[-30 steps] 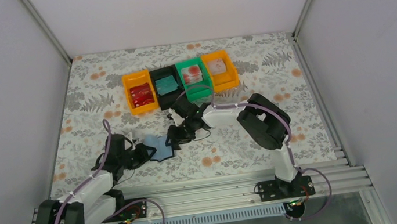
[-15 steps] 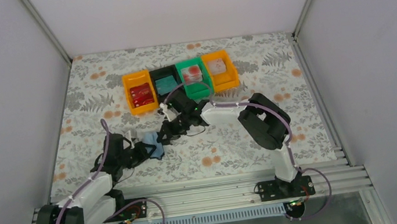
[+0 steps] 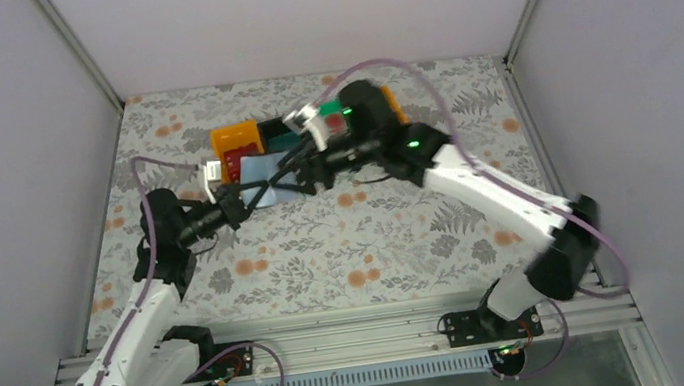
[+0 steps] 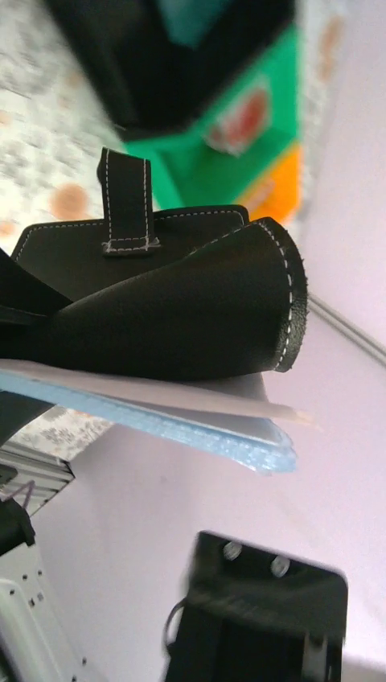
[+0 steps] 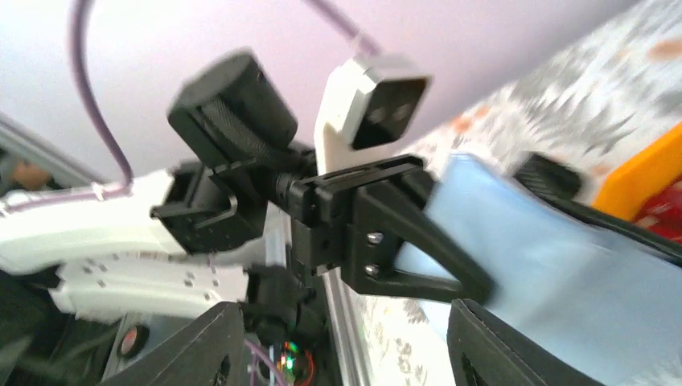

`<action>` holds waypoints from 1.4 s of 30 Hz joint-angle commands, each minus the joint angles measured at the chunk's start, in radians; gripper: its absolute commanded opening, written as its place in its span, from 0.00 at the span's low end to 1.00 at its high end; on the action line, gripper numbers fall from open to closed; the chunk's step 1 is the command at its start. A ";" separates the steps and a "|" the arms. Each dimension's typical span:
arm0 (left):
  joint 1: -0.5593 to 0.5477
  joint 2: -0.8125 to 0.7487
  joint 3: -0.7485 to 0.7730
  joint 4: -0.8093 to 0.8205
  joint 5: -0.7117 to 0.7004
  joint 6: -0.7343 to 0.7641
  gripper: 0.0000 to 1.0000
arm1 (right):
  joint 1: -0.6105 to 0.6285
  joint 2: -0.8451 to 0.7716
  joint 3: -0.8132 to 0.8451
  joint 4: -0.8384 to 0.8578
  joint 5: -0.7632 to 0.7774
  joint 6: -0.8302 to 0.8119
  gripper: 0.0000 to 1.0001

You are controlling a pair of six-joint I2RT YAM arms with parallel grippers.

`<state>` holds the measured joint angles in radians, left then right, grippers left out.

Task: Take the credit cards out of the card holder

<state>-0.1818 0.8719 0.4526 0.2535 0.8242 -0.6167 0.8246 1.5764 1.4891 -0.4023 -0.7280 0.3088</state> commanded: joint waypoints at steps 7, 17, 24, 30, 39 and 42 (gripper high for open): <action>0.014 -0.052 0.347 0.042 0.203 0.162 0.02 | -0.307 -0.278 -0.047 -0.004 -0.170 -0.113 0.80; 0.010 -0.020 0.618 0.003 0.293 0.239 0.02 | -0.225 -0.216 0.128 -0.036 -0.168 -0.197 0.90; 0.007 0.001 0.626 0.099 0.276 0.149 0.02 | -0.138 -0.243 0.144 0.051 -0.162 -0.216 0.90; -0.005 0.016 0.633 0.189 0.294 0.083 0.02 | -0.098 -0.264 0.155 -0.001 -0.096 -0.260 0.87; -0.021 0.010 0.643 0.133 0.299 0.109 0.02 | -0.074 -0.283 0.142 0.071 -0.104 -0.270 0.49; -0.021 0.001 0.645 0.108 0.324 0.145 0.02 | -0.090 -0.321 0.134 -0.034 -0.150 -0.386 0.46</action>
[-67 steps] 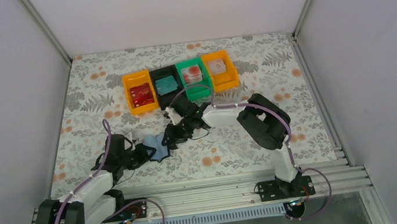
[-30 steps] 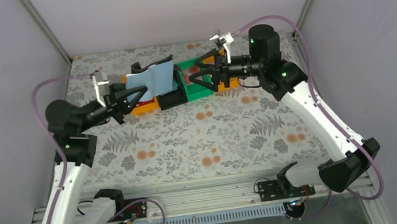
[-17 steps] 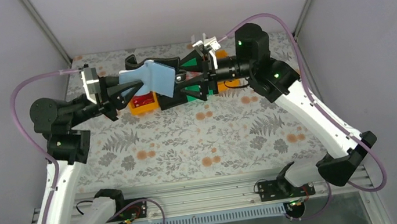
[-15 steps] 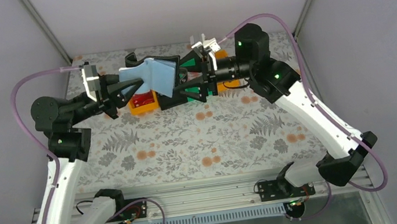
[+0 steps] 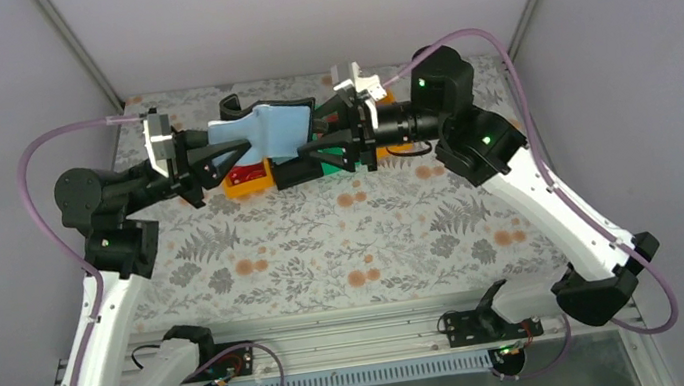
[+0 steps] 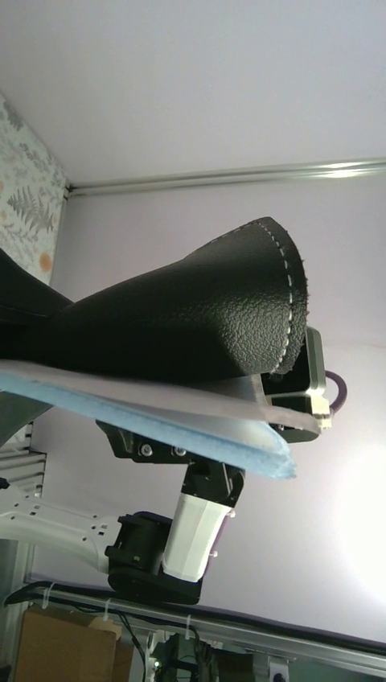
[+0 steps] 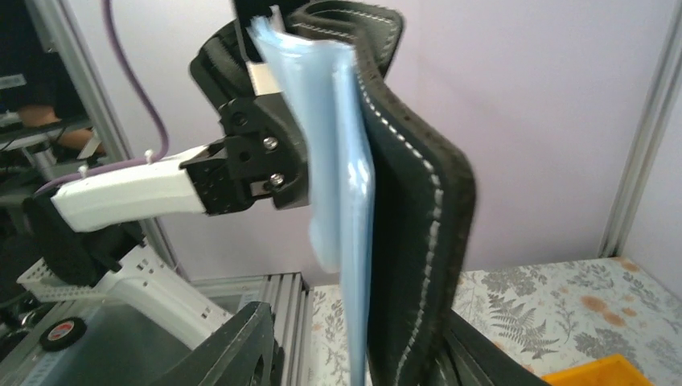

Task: Take the credit cards out of the card holder

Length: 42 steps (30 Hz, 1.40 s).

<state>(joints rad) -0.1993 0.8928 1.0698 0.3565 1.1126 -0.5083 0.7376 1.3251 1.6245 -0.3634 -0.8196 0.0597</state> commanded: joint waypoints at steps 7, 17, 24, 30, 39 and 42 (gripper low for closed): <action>-0.007 -0.051 0.007 -0.009 0.098 0.131 0.02 | -0.055 -0.076 -0.008 -0.081 -0.058 -0.118 0.43; -0.016 -0.049 0.012 -0.065 0.093 0.172 0.02 | -0.051 -0.028 0.012 -0.011 -0.098 -0.033 0.37; -0.025 -0.041 -0.007 -0.054 0.027 0.140 0.02 | 0.050 0.037 0.052 0.062 -0.097 0.029 0.48; -0.026 -0.036 -0.016 -0.059 -0.011 0.111 0.02 | 0.150 0.078 0.096 0.075 0.036 0.054 0.61; -0.027 -0.040 -0.029 -0.076 -0.013 0.107 0.02 | 0.190 0.126 0.137 0.108 0.270 0.131 0.65; -0.027 -0.041 -0.028 -0.078 -0.013 0.106 0.02 | 0.198 0.154 0.172 0.090 0.296 0.140 0.64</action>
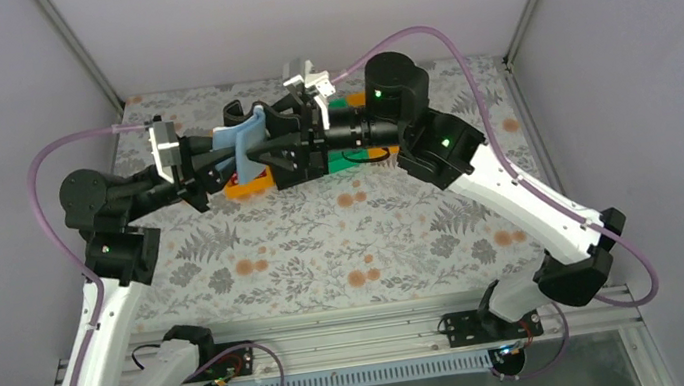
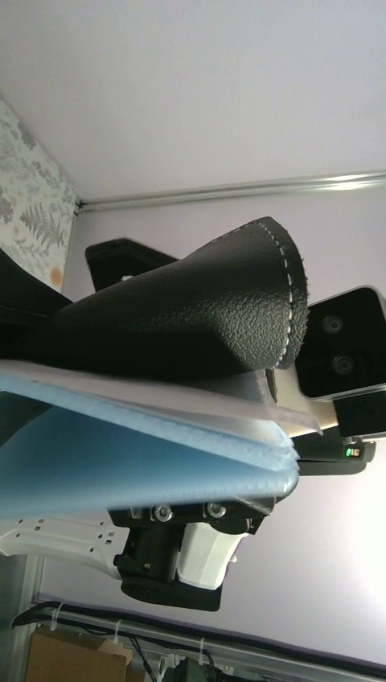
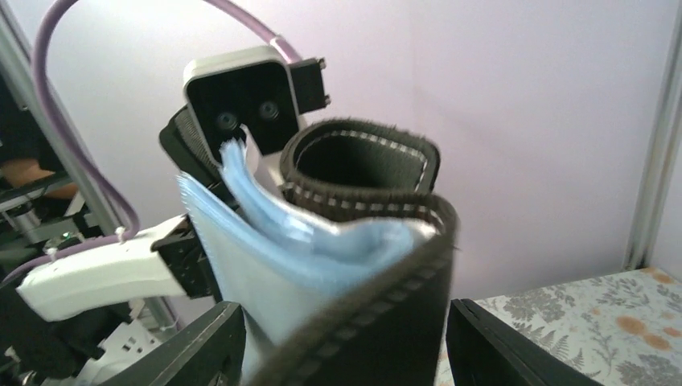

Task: Take the credit cards out of the card holder

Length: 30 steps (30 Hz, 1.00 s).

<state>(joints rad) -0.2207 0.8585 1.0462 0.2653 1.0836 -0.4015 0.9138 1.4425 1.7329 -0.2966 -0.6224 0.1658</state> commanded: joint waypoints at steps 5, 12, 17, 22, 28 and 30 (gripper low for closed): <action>-0.006 -0.009 -0.006 -0.003 0.015 0.011 0.02 | 0.024 0.048 0.072 0.007 0.131 0.046 0.39; -0.007 -0.014 -0.007 -0.031 -0.010 0.008 0.02 | 0.019 0.005 0.028 -0.018 0.163 0.014 0.17; -0.006 -0.013 0.005 -0.071 -0.022 0.026 0.02 | -0.006 -0.019 0.001 -0.071 0.140 -0.010 0.04; -0.006 -0.013 0.023 -0.101 0.007 0.049 0.24 | -0.039 -0.035 -0.010 -0.108 0.091 -0.032 0.04; 0.005 0.003 0.109 -0.236 0.094 0.159 0.60 | -0.093 -0.059 -0.035 -0.147 0.011 -0.065 0.04; 0.006 0.011 0.115 -0.241 0.144 0.159 0.62 | -0.095 -0.061 -0.036 -0.157 -0.005 -0.073 0.04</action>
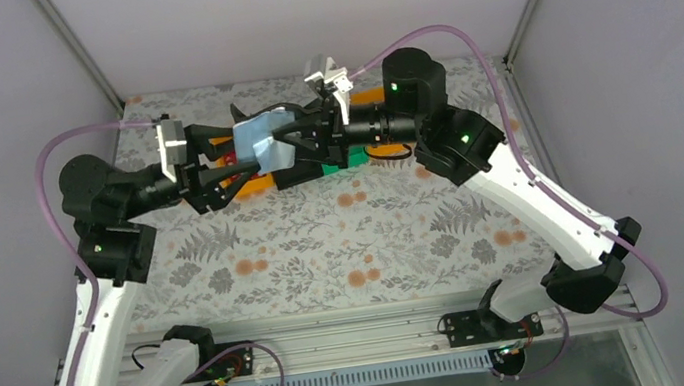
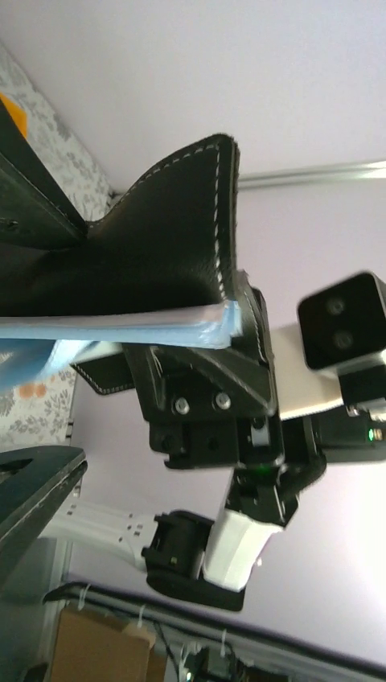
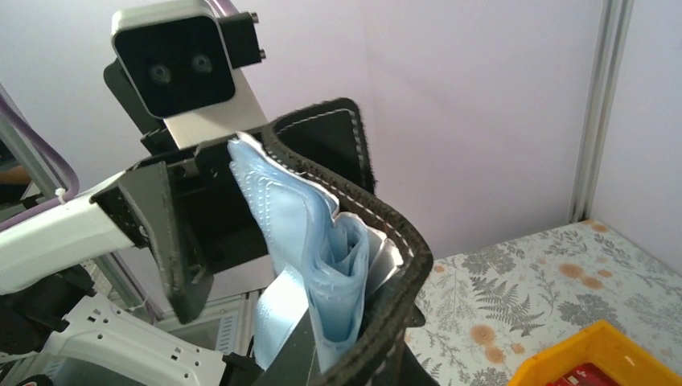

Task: Take the credit cards out of the card holder

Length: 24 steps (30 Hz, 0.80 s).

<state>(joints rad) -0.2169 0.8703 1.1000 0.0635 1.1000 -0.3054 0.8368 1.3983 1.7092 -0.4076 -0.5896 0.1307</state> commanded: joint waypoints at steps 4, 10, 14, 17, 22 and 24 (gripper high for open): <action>0.002 0.018 0.068 -0.070 0.166 0.065 0.62 | -0.022 -0.019 -0.008 -0.054 -0.066 -0.055 0.04; -0.003 0.033 0.069 -0.044 0.076 0.038 0.40 | -0.021 0.009 -0.001 -0.038 -0.133 -0.060 0.04; -0.006 0.035 0.079 -0.109 0.065 0.090 0.03 | -0.021 0.014 0.001 -0.028 -0.204 -0.076 0.05; -0.006 0.027 0.080 -0.131 0.085 0.093 0.02 | -0.025 -0.012 -0.032 -0.021 -0.253 -0.117 0.15; -0.003 0.016 0.081 -0.161 0.008 0.096 0.02 | -0.135 -0.051 -0.134 0.004 -0.157 -0.039 0.42; -0.004 0.012 0.074 -0.165 0.002 0.103 0.02 | -0.181 -0.057 -0.167 0.011 -0.126 0.006 0.46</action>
<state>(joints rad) -0.2192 0.8986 1.1538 -0.0853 1.1408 -0.2272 0.7406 1.3640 1.5951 -0.4198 -0.7734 0.0605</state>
